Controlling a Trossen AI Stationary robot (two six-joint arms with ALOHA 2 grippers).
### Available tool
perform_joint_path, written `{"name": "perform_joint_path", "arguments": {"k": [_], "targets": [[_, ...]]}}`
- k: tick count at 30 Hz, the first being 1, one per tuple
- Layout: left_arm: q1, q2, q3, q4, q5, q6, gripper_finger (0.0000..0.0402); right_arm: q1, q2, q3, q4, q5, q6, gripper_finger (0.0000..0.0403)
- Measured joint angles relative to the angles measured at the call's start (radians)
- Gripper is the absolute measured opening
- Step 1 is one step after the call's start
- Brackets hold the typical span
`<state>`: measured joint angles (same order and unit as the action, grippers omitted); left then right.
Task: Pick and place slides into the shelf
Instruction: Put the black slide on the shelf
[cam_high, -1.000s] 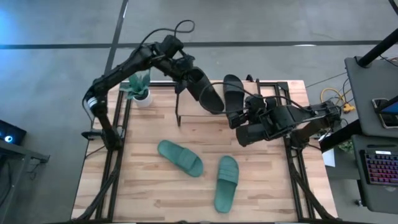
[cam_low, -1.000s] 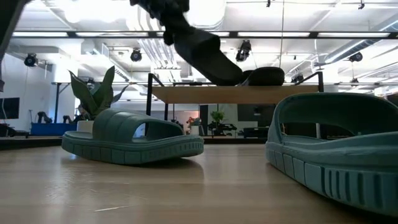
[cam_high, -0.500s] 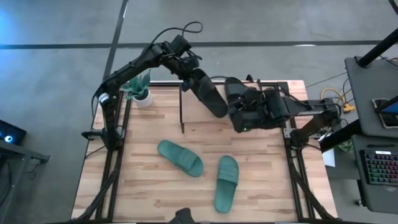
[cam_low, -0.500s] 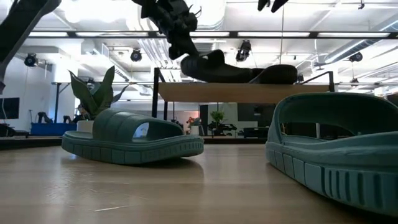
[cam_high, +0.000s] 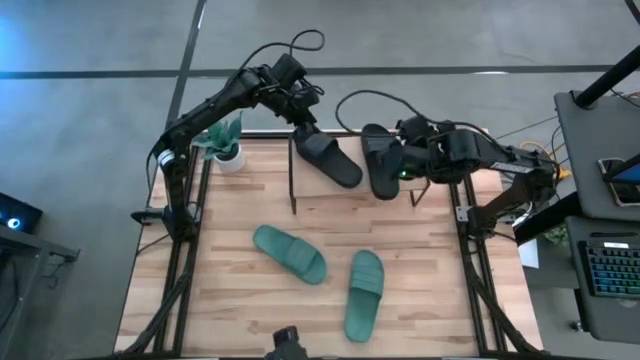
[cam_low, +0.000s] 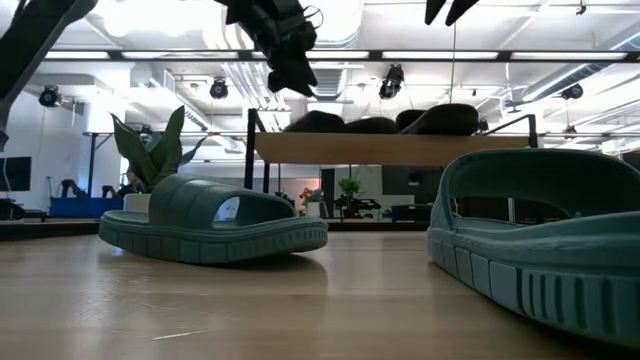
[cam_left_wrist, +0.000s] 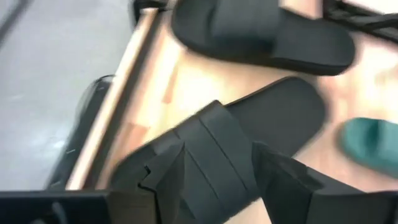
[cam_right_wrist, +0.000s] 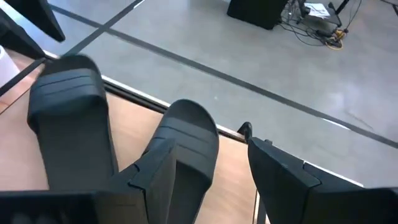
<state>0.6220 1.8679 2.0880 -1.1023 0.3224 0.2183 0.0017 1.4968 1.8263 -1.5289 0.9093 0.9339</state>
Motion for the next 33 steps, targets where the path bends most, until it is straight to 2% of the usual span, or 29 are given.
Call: {"name": "perform_joint_path", "arguments": {"k": [4,9,13,16,20,24,33], "targets": [[0.001,-0.037,0.0,-0.016,-0.067,-0.009,0.0175,-0.036,-0.002,0.0,0.009,-0.089,0.0,0.0192],[0.0,-0.075,-0.011,-0.039,-0.066,-0.039,0.0175,-0.081,0.037,-0.01,0.131,-0.197,-0.078,0.0192],[0.008,-0.071,-0.03,-0.125,-0.067,-0.061,0.0175,-0.13,0.1,-0.014,0.242,-0.302,-0.191,0.0192],[0.011,-0.071,-0.069,-0.171,-0.068,-0.06,0.0176,-0.161,0.154,-0.015,0.261,-0.348,-0.257,0.0192],[0.01,-0.075,-0.126,-0.218,-0.066,-0.057,0.0176,-0.203,0.206,-0.025,0.258,-0.486,-0.323,0.0187],[0.015,-0.096,-0.185,-0.22,-0.068,-0.055,0.0176,-0.219,0.233,-0.071,0.262,-0.545,-0.355,0.0157],[0.02,-0.159,-0.263,-0.139,-0.069,-0.056,0.0176,-0.218,0.241,-0.181,0.327,-0.579,-0.355,0.005]]}}
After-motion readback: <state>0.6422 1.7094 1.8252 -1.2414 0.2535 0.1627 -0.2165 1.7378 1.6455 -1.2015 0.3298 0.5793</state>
